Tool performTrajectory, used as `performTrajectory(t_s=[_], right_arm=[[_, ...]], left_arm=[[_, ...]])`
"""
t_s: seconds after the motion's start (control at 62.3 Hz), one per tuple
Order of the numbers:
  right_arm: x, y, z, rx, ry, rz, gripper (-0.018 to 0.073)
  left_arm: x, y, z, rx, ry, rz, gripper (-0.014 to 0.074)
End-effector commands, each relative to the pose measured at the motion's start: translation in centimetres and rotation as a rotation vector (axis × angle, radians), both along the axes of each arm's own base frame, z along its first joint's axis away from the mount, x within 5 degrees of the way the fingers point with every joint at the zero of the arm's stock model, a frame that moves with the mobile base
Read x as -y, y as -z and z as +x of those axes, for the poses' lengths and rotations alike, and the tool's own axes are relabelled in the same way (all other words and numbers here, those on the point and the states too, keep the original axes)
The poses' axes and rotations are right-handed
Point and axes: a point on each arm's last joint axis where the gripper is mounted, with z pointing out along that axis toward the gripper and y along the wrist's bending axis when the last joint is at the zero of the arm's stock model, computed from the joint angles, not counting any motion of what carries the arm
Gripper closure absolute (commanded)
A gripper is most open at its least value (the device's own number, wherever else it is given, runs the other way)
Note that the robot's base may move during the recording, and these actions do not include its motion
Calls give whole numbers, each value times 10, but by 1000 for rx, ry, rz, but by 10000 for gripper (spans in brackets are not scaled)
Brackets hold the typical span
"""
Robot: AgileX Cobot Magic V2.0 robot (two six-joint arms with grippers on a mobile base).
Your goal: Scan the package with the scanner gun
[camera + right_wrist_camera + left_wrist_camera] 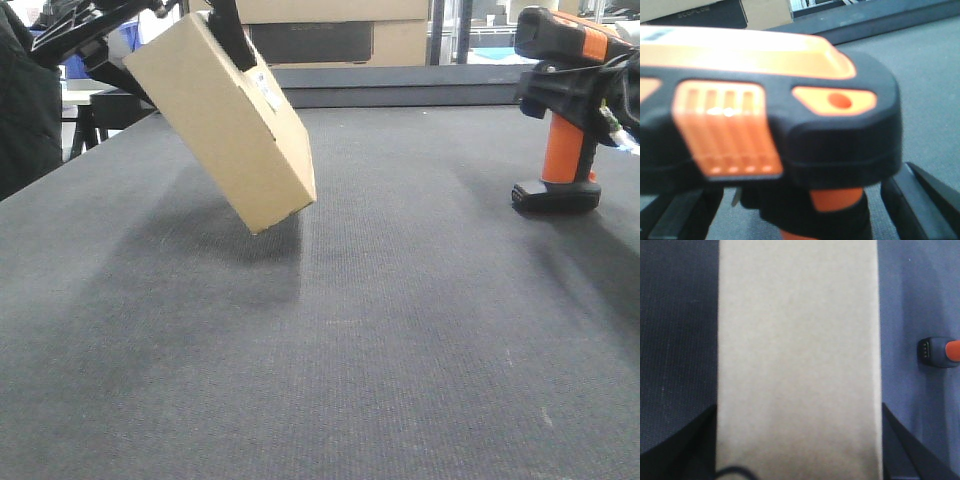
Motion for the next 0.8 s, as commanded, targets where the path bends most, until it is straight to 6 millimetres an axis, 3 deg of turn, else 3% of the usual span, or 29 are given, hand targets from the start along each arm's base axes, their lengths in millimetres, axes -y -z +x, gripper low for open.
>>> performTrajectory(t_s=[0.0, 0.513, 0.626, 0.786], right_arm=[[2, -6, 3, 47, 12, 3, 1], [2, -1, 5, 43, 14, 1, 31], [2, 0, 5, 39, 14, 1, 186], [2, 0, 5, 48, 15, -1, 552]], left_arm=[[2, -4, -1, 24, 1, -11, 708], [2, -4, -1, 25, 2, -9, 708], [2, -4, -1, 25, 2, -9, 708], [2, -4, -1, 25, 2, -9, 708]])
